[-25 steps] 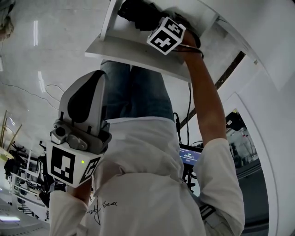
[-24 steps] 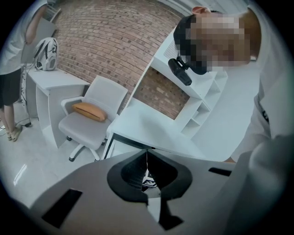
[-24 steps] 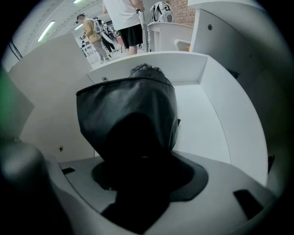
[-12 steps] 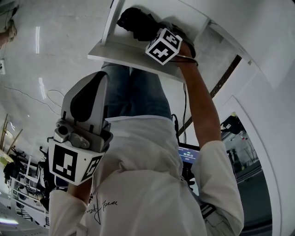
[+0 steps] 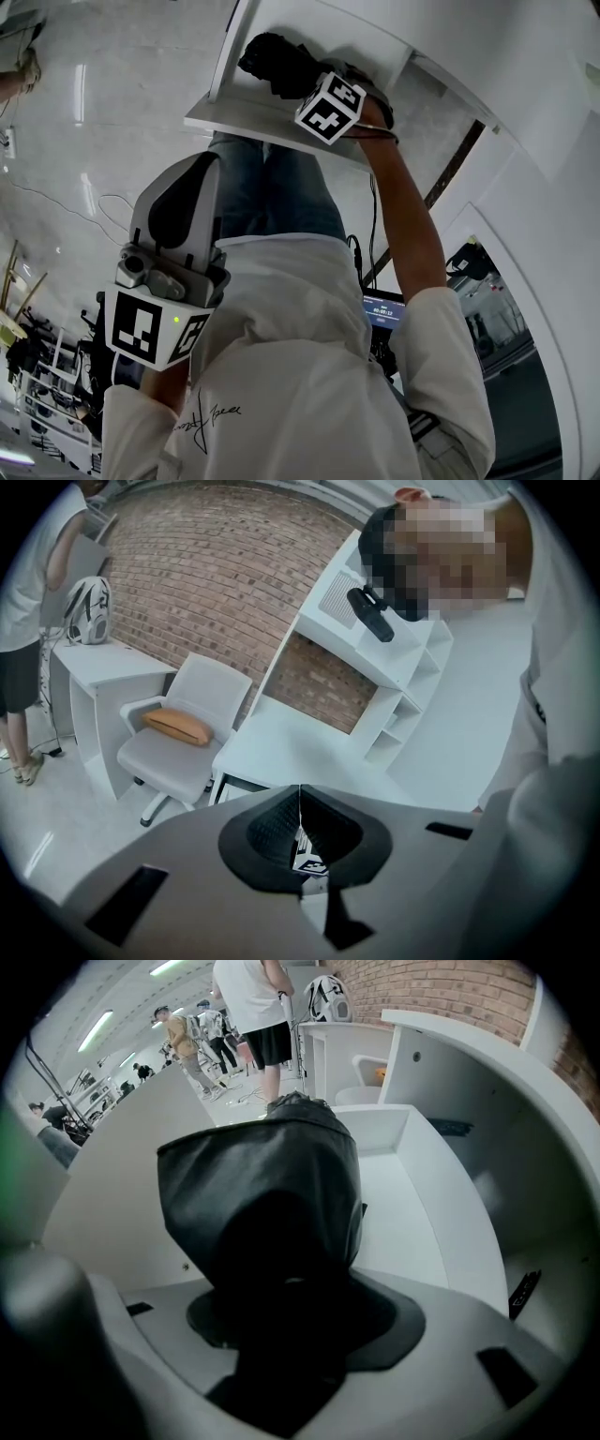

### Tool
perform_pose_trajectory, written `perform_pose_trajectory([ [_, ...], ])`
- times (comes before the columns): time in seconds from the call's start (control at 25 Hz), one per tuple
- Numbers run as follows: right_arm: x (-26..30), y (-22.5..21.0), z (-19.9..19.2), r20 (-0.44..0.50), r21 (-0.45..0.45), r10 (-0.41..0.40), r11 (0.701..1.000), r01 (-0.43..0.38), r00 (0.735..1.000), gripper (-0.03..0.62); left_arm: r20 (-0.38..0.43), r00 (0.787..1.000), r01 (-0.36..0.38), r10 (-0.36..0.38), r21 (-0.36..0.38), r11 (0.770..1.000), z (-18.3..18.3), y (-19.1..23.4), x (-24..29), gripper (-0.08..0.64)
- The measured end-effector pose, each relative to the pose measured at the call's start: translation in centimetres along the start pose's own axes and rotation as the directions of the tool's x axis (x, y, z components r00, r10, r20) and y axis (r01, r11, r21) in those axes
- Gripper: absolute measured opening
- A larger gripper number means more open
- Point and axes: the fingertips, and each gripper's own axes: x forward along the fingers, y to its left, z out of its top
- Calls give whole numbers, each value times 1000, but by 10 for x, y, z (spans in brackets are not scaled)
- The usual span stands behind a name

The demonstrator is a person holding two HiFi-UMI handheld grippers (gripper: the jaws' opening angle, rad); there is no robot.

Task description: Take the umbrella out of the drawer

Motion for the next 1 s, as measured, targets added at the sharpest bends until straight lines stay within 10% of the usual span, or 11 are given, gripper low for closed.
perform_pose_trajectory([
  [1.0,-39,12,20,36,-19,-9,1000,10,999,249,70,997,15,-16,14,1000,29,-11,-20,17],
])
